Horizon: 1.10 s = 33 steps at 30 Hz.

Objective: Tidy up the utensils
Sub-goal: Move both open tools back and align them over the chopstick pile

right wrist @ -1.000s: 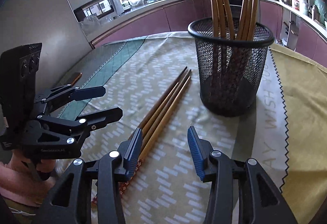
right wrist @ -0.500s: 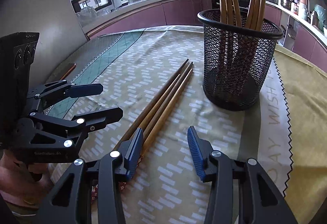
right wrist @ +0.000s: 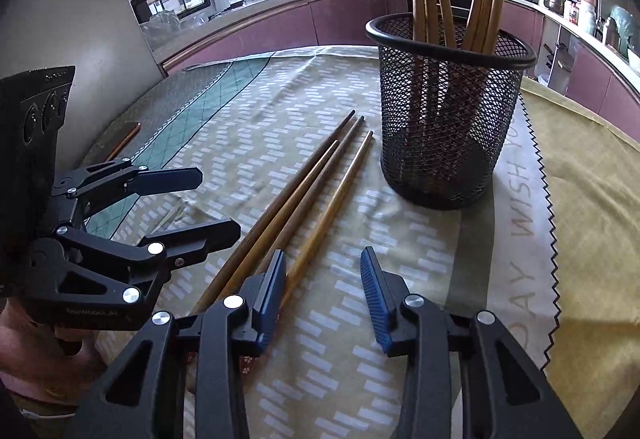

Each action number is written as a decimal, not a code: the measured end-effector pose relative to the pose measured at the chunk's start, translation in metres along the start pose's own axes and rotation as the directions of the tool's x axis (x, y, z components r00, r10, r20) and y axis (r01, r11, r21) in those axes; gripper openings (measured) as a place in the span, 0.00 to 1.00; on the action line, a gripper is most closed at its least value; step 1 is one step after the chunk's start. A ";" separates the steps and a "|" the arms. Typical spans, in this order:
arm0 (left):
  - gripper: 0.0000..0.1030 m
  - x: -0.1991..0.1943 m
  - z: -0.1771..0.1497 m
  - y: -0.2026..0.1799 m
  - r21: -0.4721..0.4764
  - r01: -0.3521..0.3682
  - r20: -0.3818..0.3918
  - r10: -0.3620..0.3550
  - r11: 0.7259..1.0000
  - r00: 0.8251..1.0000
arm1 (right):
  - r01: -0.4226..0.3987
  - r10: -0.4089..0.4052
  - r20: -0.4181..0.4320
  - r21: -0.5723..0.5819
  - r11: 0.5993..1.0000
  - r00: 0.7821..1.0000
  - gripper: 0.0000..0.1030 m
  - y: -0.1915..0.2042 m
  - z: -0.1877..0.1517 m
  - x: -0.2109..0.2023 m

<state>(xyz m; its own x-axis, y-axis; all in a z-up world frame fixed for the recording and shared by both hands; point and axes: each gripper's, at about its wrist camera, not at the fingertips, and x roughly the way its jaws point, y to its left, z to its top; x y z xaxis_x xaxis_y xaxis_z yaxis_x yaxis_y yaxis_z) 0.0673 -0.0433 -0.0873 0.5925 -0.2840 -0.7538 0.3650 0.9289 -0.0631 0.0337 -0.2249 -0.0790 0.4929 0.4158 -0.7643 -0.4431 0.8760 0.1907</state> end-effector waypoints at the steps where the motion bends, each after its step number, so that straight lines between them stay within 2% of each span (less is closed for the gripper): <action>1: 0.69 0.002 0.000 -0.001 0.002 -0.001 -0.005 0.001 1.000 1.000 | 0.000 0.000 0.000 0.001 1.000 1.000 0.36 0.000 0.000 0.000; 8: 0.67 0.008 0.000 -0.003 0.004 0.003 -0.028 -0.002 1.000 1.000 | -0.002 0.002 0.001 0.001 1.000 1.000 0.36 -0.001 0.001 0.001; 14: 0.58 0.007 0.002 -0.004 0.014 -0.003 -0.028 0.003 1.000 1.000 | 0.010 -0.010 -0.001 -0.010 1.000 1.000 0.35 0.000 0.001 0.001; 21: 0.61 0.009 0.003 -0.008 0.035 -0.017 -0.026 0.018 0.999 1.000 | 0.019 -0.019 -0.001 -0.013 1.000 1.000 0.34 0.002 0.002 0.003; 27: 0.49 0.009 0.004 -0.008 0.032 0.005 -0.027 -0.004 0.999 1.000 | 0.022 -0.022 -0.001 -0.014 1.000 1.000 0.34 0.002 0.003 0.004; 30: 0.39 0.011 0.004 -0.006 0.031 -0.032 -0.043 0.033 0.999 0.999 | 0.026 -0.026 -0.003 -0.017 1.000 1.000 0.34 0.002 0.003 0.005; 33: 0.43 0.011 0.002 -0.002 0.018 -0.017 -0.043 0.018 1.000 0.999 | 0.025 -0.025 -0.002 -0.015 1.000 1.000 0.34 0.003 0.004 0.005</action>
<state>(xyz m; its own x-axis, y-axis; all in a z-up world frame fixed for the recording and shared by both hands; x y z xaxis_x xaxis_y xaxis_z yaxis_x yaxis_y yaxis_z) 0.0745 -0.0484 -0.0943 0.5674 -0.2566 -0.7824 0.3679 0.9291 -0.0379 0.0383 -0.2195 -0.0802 0.5021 0.3931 -0.7703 -0.4415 0.8824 0.1625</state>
